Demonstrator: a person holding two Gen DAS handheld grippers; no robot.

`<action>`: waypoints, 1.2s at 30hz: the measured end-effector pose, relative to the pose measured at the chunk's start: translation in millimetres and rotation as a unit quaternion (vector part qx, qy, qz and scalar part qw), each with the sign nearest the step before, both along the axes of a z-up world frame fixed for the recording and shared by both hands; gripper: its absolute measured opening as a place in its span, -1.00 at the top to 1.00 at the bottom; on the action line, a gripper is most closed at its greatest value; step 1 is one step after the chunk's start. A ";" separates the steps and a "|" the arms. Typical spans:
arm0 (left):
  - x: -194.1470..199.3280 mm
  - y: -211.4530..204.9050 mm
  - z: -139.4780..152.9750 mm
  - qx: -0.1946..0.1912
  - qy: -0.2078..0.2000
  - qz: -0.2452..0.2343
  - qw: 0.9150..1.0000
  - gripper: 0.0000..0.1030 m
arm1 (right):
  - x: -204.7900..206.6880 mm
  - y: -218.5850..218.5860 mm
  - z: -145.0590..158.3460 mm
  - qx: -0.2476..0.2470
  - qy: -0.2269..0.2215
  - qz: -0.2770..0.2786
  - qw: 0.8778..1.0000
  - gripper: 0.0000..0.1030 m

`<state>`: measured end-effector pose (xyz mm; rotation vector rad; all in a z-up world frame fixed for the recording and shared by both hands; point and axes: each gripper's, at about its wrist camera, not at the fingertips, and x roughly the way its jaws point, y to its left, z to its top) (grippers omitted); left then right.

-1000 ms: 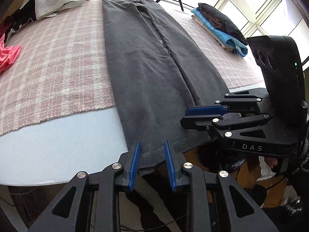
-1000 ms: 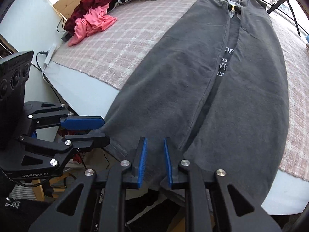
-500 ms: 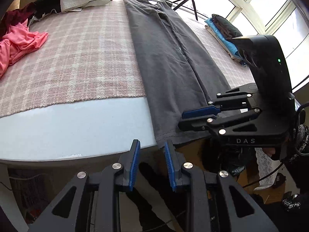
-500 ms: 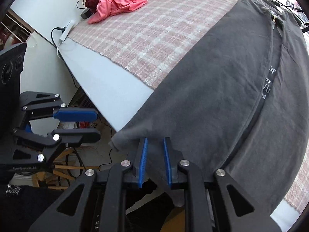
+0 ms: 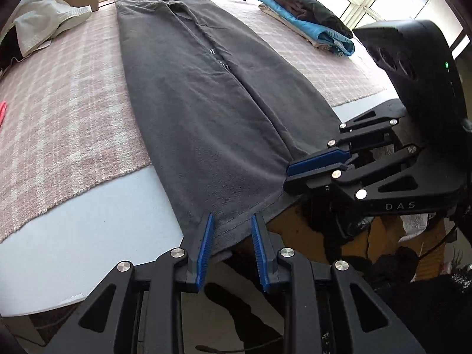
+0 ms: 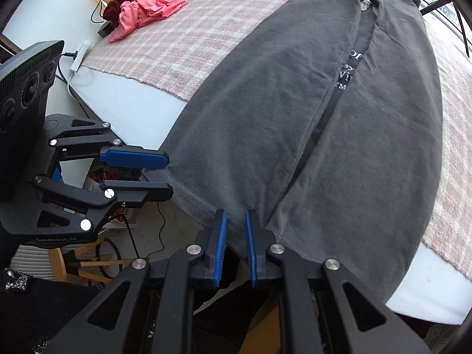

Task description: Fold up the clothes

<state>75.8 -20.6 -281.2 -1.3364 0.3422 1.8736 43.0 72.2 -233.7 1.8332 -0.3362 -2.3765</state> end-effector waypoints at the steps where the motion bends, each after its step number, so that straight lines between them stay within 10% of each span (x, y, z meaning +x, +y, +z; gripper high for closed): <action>1: 3.3 -1.0 1.7 -0.007 0.004 -0.007 1.000 0.51 | 0.4 0.6 -0.1 0.001 -0.001 0.001 1.000 0.76; 9: -6.9 -52.8 5.8 0.021 -0.084 0.103 0.991 0.51 | 28.4 27.0 22.1 -0.049 0.029 -0.069 0.996 0.67; 13: -14.0 -50.9 6.4 0.034 -0.092 0.138 0.986 0.51 | 70.8 71.5 35.7 -0.050 0.063 -0.187 0.979 0.26; 18: -18.7 -32.4 1.1 0.036 -0.106 0.145 0.983 0.41 | 106.3 124.3 28.3 -0.041 0.056 -0.294 0.953 0.25; 33: -22.9 -13.7 -2.3 -0.031 -0.088 0.127 0.987 0.64 | 86.8 109.6 6.9 0.019 0.022 -0.232 0.972 0.20; 36: -25.8 -18.9 -4.0 -0.008 -0.106 0.135 0.985 0.77 | 83.3 108.8 5.8 0.005 0.023 -0.218 0.976 0.74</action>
